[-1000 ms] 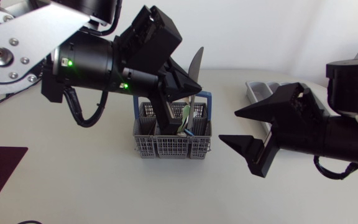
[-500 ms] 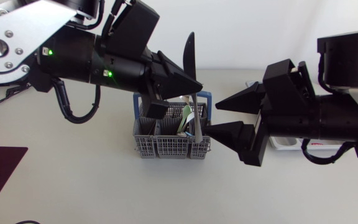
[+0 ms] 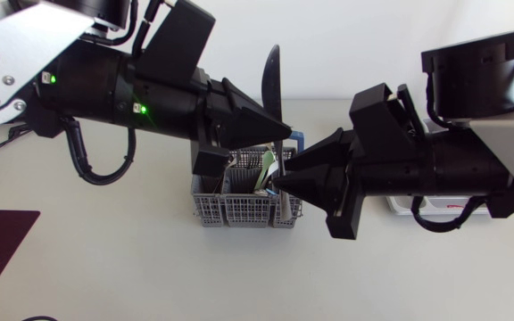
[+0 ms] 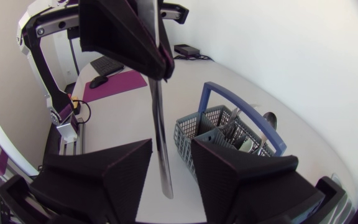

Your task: Sort the cutlery from the basket into the organizer compartments.

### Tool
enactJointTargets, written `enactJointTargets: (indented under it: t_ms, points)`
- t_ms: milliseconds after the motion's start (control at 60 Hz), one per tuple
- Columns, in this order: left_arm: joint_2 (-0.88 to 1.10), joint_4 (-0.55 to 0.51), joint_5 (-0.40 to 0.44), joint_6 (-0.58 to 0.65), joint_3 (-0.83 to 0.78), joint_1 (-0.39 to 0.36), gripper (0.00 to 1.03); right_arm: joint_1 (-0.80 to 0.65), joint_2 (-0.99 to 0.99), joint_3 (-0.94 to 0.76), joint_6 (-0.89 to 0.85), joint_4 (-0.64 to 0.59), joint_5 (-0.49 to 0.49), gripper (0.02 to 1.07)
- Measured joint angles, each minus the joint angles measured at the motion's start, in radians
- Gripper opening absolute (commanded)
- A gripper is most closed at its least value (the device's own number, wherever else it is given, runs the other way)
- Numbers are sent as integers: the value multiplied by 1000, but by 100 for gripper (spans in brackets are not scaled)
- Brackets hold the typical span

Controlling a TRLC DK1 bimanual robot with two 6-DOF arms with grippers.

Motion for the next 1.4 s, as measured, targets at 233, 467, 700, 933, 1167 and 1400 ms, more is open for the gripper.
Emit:
enactJointTargets:
  t_ms: [233, 467, 700, 933, 1167, 1400]
  points:
    - [0, 8, 5, -4, -29, 5, 3, 12, 14, 21, 3, 0, -39, 12]
    - [-5, 18, 29, -22, -32, 10, 3, 21, 27, 24, 3, -4, -63, 8]
    - [-18, 83, 37, -60, -58, 18, 44, 21, 27, 29, 3, -11, -64, 8]
    - [-43, 170, 35, -108, -62, 64, 95, 18, 27, 29, -1, -78, -64, 8]
    - [-82, 260, 33, -181, -58, 155, 96, -97, 21, 16, -32, -137, -49, 8]
    - [-92, 263, -43, -133, -53, 222, 96, -392, 15, 3, -139, -195, -41, 8]
